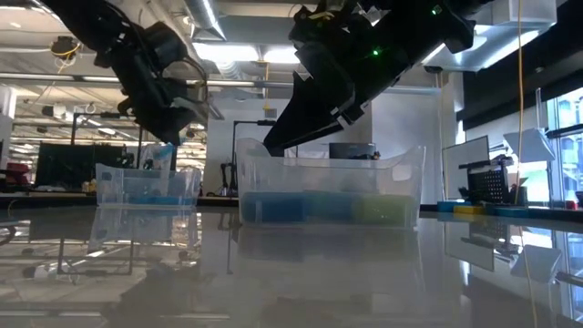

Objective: Sort blocks by size
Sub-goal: Put the blue rectangular block into the top left transparent bin, then put the green rectangular block into the top left transparent bin

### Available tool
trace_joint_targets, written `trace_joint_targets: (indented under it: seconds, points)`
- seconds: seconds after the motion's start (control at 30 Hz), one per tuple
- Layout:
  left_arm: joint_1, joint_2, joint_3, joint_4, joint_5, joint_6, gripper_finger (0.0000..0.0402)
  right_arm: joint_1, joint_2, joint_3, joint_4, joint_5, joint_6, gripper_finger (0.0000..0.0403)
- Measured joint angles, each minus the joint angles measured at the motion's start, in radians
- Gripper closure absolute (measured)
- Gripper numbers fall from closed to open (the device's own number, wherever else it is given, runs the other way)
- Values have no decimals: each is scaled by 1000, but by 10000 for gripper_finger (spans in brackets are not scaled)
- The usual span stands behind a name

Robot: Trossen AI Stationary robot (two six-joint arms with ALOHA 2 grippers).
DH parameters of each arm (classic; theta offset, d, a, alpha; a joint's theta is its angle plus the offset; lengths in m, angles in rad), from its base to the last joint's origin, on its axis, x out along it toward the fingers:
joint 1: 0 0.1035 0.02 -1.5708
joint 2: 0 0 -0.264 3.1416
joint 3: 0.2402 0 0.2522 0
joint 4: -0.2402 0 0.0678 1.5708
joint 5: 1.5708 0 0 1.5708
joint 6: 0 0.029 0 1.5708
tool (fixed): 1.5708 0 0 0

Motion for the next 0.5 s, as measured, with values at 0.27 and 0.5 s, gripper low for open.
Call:
trace_joint_targets:
  seconds: [0.27,0.5]
  points:
    - [-2,-6,0,-13,0,46,202,0,0,0,1,0,0,155]
    - [-98,-55,0,-64,1,65,200,0,0,0,1,0,0,155]
